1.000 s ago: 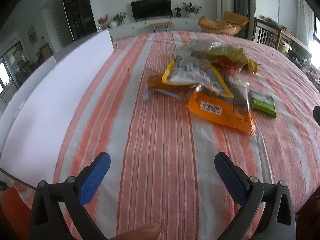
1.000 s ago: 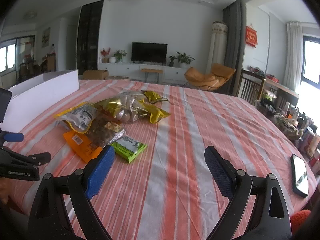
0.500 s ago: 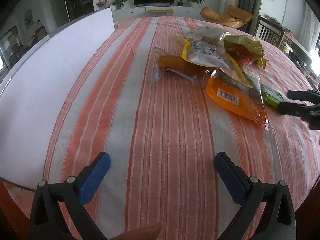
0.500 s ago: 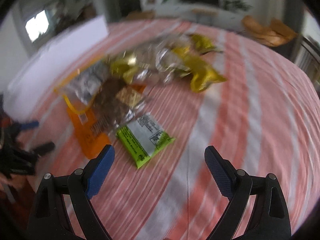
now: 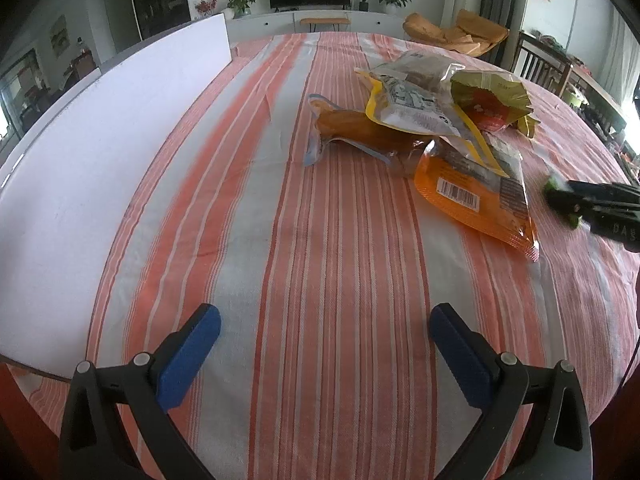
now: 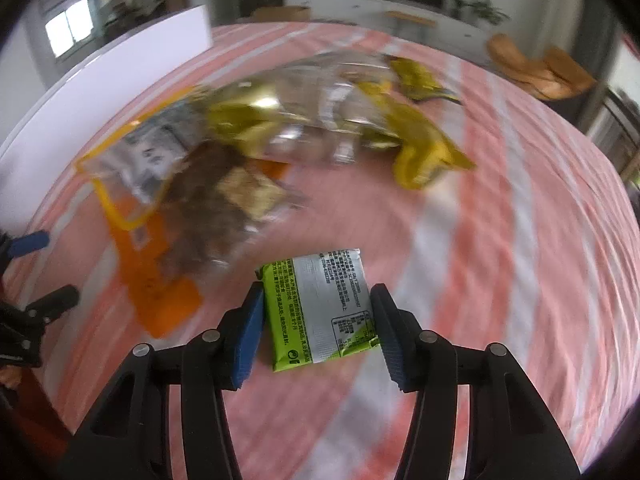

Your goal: Organize snacks

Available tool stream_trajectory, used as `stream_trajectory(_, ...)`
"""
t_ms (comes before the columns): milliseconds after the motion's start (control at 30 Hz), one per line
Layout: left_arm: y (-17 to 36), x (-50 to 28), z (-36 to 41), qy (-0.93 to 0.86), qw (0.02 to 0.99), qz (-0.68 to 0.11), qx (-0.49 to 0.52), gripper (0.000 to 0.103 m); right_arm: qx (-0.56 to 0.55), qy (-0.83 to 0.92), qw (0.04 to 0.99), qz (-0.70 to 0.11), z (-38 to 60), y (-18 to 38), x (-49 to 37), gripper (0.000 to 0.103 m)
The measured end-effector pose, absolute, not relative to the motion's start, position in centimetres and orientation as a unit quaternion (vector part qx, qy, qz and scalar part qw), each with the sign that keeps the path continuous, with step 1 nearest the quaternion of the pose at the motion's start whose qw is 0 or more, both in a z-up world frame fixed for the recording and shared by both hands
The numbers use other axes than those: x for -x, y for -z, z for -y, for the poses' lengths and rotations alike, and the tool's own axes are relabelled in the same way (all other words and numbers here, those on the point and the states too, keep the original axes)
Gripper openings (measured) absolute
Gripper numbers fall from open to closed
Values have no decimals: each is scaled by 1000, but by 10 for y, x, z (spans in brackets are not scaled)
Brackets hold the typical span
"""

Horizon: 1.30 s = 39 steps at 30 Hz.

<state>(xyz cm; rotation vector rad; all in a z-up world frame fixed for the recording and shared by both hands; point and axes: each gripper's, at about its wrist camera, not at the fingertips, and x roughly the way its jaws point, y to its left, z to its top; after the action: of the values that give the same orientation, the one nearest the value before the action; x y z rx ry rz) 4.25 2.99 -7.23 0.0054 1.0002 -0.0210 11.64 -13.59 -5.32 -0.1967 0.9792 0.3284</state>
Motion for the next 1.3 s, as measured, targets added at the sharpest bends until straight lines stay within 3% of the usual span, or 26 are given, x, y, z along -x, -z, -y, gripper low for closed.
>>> stream_trajectory(267, 73, -42, -30, 20, 884, -467, -9, 103, 2, -25, 902, -431, 203, 53, -111, 58)
stream_trajectory(400, 70, -51, -30, 31, 864, -503, -13, 103, 11, -24, 902, -431, 197, 53, -108, 77)
stream_trajectory(533, 40, -67, -25, 84, 869, -487, 1, 102, 14, -27, 900, -435, 196, 53, -107, 84)
stream_trajectory(700, -8, -124, 8, 130, 871, -471, -45, 102, 12, -20, 899, -437, 201, 56, -107, 87)
stream_trajectory(833, 6, -179, 36, 124, 849, -503, -102, 101, 12, -20, 900, -436, 202, 57, -105, 87)
stream_trajectory(867, 14, -188, 40, 122, 842, -513, -113, 99, 12, -20, 899, -436, 202, 57, -105, 87)
stream_trajectory(900, 24, -199, 44, 120, 832, -528, -122, 91, 12, -20, 899, -436, 202, 57, -105, 87)
stream_trajectory(933, 34, -207, 44, 118, 824, -540, -125, 75, 12, -20, 899, -436, 202, 57, -105, 87)
stream_trajectory(967, 40, -215, 42, 129, 818, -550, -108, 67, 12, -20, 899, -436, 202, 57, -105, 87)
stream_trajectory(1000, 38, -220, 37, 142, 819, -550, -82, 46, 12, -20, 899, -436, 202, 57, -105, 87)
stream_trajectory(1300, -1, -179, -50, 166, 825, -533, 85, 39, 7, -23, 900, -436, 204, 57, -105, 88)
